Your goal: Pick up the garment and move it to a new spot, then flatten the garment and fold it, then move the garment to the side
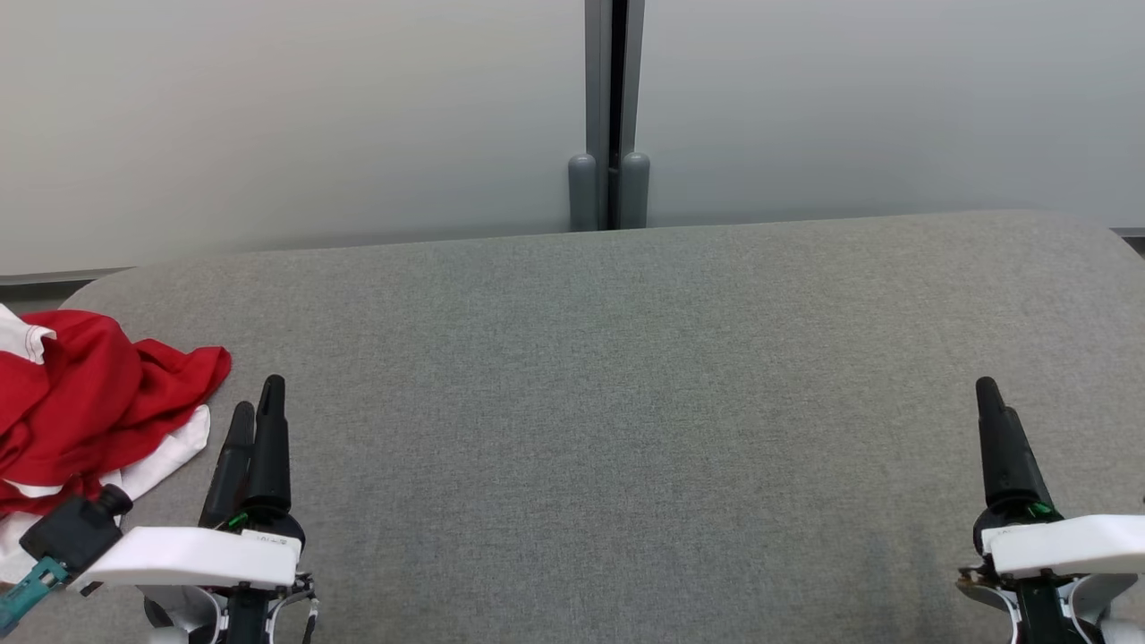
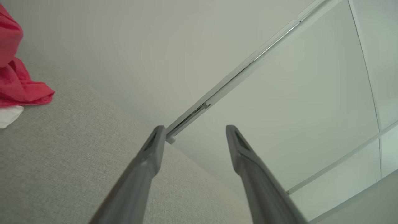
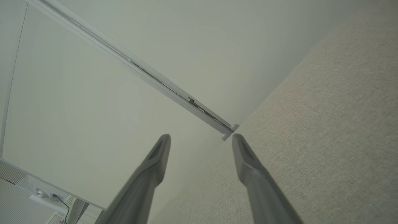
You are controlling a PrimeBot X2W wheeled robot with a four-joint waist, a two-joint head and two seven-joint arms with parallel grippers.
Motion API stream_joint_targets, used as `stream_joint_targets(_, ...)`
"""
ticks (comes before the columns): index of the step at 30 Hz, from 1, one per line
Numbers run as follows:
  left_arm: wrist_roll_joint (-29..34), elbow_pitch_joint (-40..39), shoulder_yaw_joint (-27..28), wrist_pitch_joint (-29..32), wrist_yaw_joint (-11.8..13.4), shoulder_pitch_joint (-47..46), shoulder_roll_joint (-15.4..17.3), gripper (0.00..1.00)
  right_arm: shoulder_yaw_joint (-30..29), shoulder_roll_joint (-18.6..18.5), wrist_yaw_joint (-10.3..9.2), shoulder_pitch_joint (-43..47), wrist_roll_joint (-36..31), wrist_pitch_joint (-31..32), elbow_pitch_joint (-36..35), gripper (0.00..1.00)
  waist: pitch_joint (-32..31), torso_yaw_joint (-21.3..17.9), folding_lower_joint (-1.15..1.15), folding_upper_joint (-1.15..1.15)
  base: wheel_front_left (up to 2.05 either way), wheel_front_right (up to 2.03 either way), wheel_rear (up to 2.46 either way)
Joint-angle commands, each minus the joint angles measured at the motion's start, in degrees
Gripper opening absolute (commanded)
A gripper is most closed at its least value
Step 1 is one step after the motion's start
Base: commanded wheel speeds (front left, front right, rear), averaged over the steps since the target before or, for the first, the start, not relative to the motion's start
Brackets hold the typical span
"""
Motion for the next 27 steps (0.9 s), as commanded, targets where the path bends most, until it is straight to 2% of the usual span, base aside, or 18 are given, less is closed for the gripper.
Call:
stream_joint_targets(1, 2.78, -1.13, -0.42, -0.54, 0.24, -0.21, 0.74, 1.0, 0.36, -0.67, 0.01, -0.43, -2.56, -0.16, -1.33, 1.0, -0.07, -0.01, 0.0, 0.0, 0.0, 0.0, 0.0)
stream_joint_targets(14, 14.66, -0.47, -1.91, -3.01, 1.22, 1.71, 1.6, 1.0, 2.76, -1.58, 0.01, 1.39, -15.88, -0.43, -2.28, 1.0, -0.84, 0.04, 0.0, 0.0, 0.0, 0.0, 0.0)
stream_joint_targets(27, 23.26, 1.18, -2.5, -5.01, 2.06, 3.1, 2.28, 1.0, 3.55, -1.42, 0.01, 2.5, -26.09, -1.24, -2.29, 1.0, -1.51, 0.23, 0.0, 0.0, 0.0, 0.0, 0.0)
